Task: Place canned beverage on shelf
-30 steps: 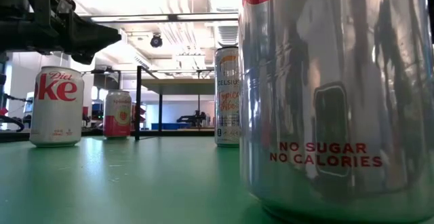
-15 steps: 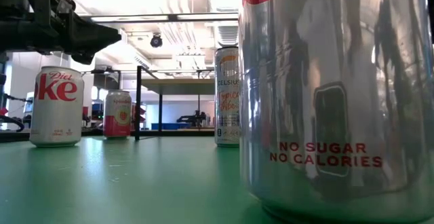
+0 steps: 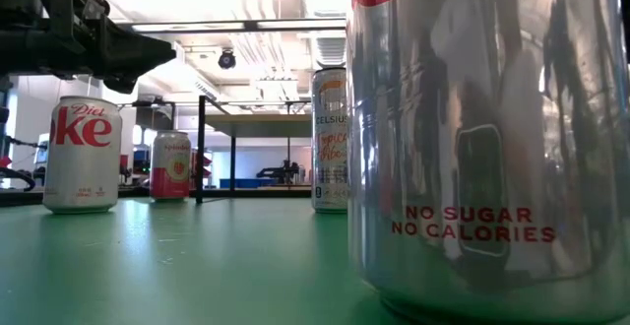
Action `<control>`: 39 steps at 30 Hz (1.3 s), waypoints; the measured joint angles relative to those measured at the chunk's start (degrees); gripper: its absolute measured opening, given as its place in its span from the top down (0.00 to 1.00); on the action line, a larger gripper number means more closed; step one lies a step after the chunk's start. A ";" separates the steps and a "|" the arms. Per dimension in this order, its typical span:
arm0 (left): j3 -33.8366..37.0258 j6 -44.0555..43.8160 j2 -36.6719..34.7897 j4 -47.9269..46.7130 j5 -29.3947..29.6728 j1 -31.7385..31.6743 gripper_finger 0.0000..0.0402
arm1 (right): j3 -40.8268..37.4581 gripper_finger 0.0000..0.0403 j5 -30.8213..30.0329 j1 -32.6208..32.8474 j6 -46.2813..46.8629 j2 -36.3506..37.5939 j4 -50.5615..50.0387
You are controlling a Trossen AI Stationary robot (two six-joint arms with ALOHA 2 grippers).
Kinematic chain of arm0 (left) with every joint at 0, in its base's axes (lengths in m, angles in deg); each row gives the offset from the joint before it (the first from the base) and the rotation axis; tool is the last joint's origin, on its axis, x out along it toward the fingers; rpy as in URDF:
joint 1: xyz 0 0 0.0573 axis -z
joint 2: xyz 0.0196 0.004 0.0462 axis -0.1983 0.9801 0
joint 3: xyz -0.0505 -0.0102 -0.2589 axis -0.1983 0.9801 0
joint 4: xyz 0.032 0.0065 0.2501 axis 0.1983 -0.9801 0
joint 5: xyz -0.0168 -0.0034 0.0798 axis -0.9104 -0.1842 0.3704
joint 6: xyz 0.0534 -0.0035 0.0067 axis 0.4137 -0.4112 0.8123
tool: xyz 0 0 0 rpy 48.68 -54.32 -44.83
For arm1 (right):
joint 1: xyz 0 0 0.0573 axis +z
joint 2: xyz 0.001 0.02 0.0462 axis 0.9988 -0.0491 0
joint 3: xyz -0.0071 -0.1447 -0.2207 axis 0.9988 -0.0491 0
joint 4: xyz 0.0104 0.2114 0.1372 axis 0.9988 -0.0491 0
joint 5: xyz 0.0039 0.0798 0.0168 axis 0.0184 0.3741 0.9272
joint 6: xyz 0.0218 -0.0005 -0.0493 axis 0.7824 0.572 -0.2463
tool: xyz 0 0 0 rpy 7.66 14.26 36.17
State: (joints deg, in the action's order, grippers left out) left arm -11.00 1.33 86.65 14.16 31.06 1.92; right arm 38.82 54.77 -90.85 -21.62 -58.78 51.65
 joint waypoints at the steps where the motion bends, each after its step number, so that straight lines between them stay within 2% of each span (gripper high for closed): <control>1: 0.00 0.02 0.00 -0.02 0.00 0.00 0.78 | -0.02 0.11 -0.01 -0.01 0.00 -0.02 0.00; 11: 0.01 -1.26 -0.02 0.11 0.05 -0.01 0.78 | -0.02 0.11 -0.01 -0.01 0.00 -0.02 0.02; 14: 0.00 -1.47 -0.04 0.37 1.72 -0.04 0.78 | -0.02 0.11 0.00 0.00 0.00 -0.01 0.00; 17: 0.00 0.21 -0.07 0.35 7.55 -0.04 0.78 | -0.02 0.11 0.00 -0.01 0.00 -0.01 0.02; 20: 0.00 4.27 -0.07 0.48 17.42 -0.04 0.78 | -0.02 0.11 0.00 -0.02 0.00 -0.02 0.00; 23: 0.00 1.41 -0.15 0.94 23.93 -0.06 0.78 | -0.02 0.11 0.00 -0.02 0.00 -0.01 0.02; 29: 0.00 -1.62 -0.13 0.92 30.84 -0.06 0.78 | -0.02 0.11 -0.02 -0.02 0.00 0.00 0.02; 39: -0.01 -19.67 -0.09 0.47 42.50 -0.05 0.78 | 0.00 0.11 0.00 -0.01 0.00 -0.02 0.02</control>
State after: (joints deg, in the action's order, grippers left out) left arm -11.01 -18.34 86.56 14.63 73.56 1.87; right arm 38.83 54.77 -90.86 -21.62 -58.80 51.66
